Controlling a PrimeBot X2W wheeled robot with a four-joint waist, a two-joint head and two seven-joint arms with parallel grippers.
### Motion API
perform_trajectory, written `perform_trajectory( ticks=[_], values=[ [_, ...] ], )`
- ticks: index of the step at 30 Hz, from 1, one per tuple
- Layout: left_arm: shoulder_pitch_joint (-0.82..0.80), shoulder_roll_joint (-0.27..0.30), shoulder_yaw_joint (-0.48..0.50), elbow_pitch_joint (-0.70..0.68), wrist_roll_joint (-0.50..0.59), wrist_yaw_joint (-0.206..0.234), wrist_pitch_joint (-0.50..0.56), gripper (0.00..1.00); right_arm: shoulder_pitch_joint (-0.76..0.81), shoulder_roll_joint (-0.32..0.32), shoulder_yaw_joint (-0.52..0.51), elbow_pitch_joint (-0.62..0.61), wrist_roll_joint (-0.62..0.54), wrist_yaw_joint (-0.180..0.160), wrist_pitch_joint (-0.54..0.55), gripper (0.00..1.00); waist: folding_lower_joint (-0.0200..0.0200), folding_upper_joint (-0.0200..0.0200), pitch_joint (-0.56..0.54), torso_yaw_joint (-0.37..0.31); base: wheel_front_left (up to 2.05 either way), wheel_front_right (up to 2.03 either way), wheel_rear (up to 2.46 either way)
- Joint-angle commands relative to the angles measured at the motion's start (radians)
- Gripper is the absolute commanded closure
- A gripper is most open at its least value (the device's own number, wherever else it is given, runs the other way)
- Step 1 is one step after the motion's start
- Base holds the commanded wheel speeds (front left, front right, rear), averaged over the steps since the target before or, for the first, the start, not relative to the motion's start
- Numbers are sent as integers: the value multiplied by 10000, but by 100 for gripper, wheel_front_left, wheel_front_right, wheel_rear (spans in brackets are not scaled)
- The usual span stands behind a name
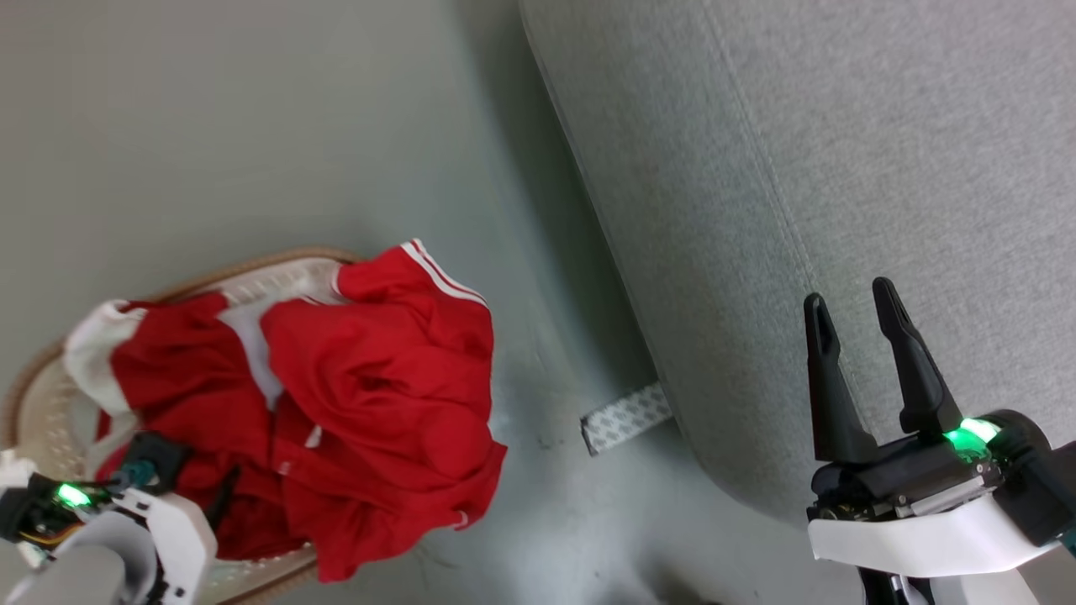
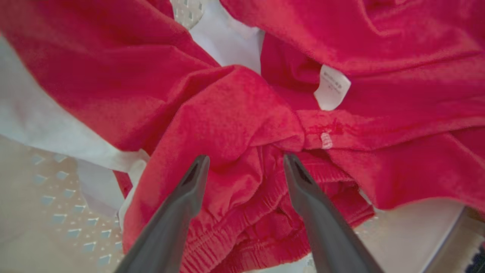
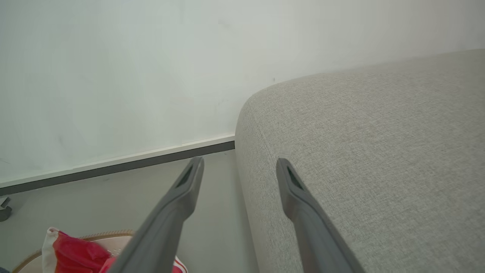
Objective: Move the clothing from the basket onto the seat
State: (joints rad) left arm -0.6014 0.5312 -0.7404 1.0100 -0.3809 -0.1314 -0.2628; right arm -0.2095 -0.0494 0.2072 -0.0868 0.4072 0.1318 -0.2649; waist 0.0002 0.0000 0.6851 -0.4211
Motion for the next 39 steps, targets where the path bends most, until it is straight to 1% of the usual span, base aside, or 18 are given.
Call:
perform_trajectory(
  ticks=[1,9,13,16,17,18,19,20,22,26,31,32,33,39],
  values=[
    [-300,185,-321,208,45,13,61,0,-174,-20,11,-102,121,-21,6,0,-2,0,513,-264,0,0,0],
    [-1142,486,-1892,933,24,13,565,0,-262,-20,127,-350,496,-21,7,0,-2,0,1207,-601,0,0,0],
    [-1467,529,-2469,1284,-212,13,1265,0,-250,-19,269,-494,602,-21,7,0,-2,0,1436,-704,0,0,0],
    [-1643,506,-2748,1339,-526,13,1435,0,-268,-19,313,-468,678,-21,6,0,-2,0,1506,-748,0,0,0],
    [-1692,485,-2835,1335,-577,13,1440,16,-261,-19,311,-461,691,-21,6,0,-2,0,1508,-753,0,0,0],
    [-1723,467,-2922,1323,-635,13,1422,53,-254,-19,302,-447,688,-23,7,0,-2,0,1500,-751,0,0,0],
    [-1749,442,-3005,1296,-739,13,1371,69,-257,-19,285,-415,694,-21,6,0,-2,0,1478,-740,0,0,0],
    [-1764,416,-3076,1267,-838,13,1320,100,-258,-20,266,-372,693,-21,7,0,-2,0,1441,-726,0,0,0],
    [-1773,384,-3159,1268,-1165,13,1270,100,-284,-19,222,-290,681,-21,6,0,-2,0,1352,-685,0,0,0],
    [-1811,293,-3389,1319,-1452,13,1162,100,-328,-19,160,-235,571,-21,7,0,-2,0,1079,-577,0,0,0],
    [-1670,23,-3460,1365,-1950,13,970,100,-326,-22,41,-119,428,-21,6,0,-2,0,577,-372,0,0,0],
    [-1540,-187,-3355,1403,-2336,13,846,100,-309,-22,-22,-13,331,-21,6,0,-2,0,227,-234,0,0,0],
    [-1540,-187,-3355,1403,-2336,13,846,100,-309,-22,-22,-13,331,-21,6,0,-2,0,227,-234,0,0,0],
    [-1322,-943,-3269,1377,-3095,13,462,100,-260,-23,-356,359,-146,-21,6,0,-2,0,-1044,453,0,0,0]
  ],
)
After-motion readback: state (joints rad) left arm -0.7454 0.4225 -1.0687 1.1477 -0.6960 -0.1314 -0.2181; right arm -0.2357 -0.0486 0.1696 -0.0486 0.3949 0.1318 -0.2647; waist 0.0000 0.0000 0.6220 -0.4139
